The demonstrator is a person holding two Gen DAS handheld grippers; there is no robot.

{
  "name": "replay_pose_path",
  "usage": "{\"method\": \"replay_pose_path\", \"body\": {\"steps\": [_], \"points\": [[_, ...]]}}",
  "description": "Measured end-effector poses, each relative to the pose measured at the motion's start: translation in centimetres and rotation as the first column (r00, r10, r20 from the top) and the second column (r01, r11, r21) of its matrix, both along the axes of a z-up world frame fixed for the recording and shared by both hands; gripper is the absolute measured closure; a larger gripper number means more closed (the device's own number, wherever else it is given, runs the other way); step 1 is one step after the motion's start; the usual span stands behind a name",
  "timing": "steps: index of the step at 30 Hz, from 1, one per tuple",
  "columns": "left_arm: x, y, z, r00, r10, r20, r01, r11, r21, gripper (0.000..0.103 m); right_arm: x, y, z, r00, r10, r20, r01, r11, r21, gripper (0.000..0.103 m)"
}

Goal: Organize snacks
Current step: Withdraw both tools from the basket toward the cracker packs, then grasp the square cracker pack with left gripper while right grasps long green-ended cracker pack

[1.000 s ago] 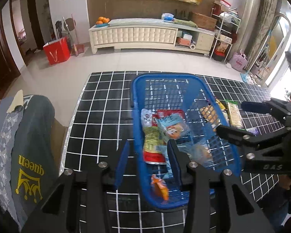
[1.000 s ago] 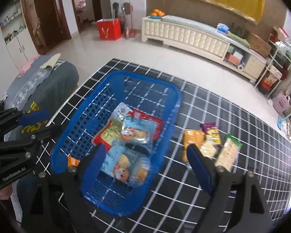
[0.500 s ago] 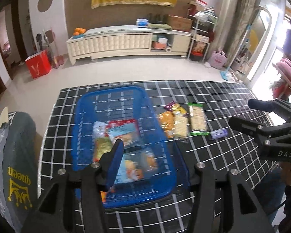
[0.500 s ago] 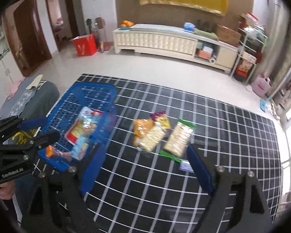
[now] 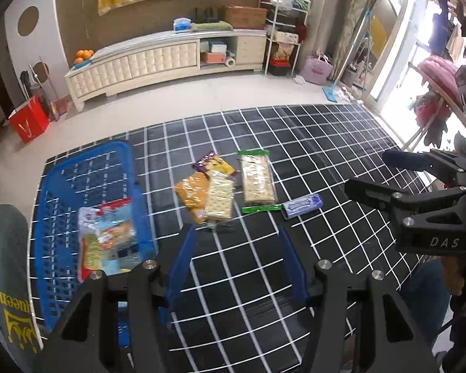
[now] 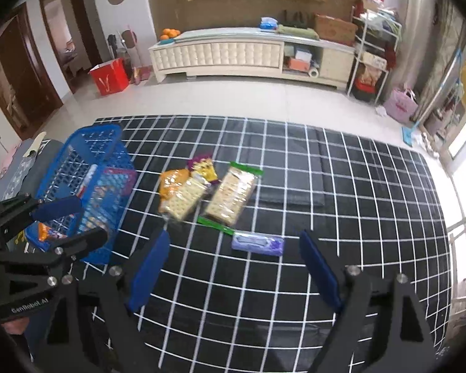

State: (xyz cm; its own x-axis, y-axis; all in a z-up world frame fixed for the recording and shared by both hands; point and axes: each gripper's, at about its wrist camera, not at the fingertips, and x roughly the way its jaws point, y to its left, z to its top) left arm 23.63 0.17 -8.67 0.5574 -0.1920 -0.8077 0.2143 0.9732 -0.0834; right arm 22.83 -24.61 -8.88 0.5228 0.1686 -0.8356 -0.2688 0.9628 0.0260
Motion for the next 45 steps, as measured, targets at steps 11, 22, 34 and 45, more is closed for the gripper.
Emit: {"method": "replay_pose_path", "body": {"steps": [11,22,34,45], "points": [[3.8,-4.8,-4.8,0.998,-0.022,-0.058,0.025,0.998,0.055,0.05,3.0,-3.6,-5.0,0.998,-0.01,-0.07,0.01,1.0,-0.001,0.015],[8.5,-3.4,-10.8,0.992,0.071,-0.105,-0.069,0.997,0.021,0.05,6.6,-3.4,-9.7,0.992,0.016,-0.129,-0.016,1.0,-0.004,0.015],[13.2,-2.1,-14.9,0.983,0.113,-0.144,-0.099,0.99,0.097,0.05,8.3,-4.6,-12.2,0.988,0.01,-0.153,-0.007,1.0,0.021,0.015],[13.8,-2.7,-15.7,0.986,0.083,-0.146,-0.065,0.99,0.122,0.06,8.6,-5.1,-12.5,0.988,-0.013,-0.154,0.014,1.0,0.01,0.015]]}}
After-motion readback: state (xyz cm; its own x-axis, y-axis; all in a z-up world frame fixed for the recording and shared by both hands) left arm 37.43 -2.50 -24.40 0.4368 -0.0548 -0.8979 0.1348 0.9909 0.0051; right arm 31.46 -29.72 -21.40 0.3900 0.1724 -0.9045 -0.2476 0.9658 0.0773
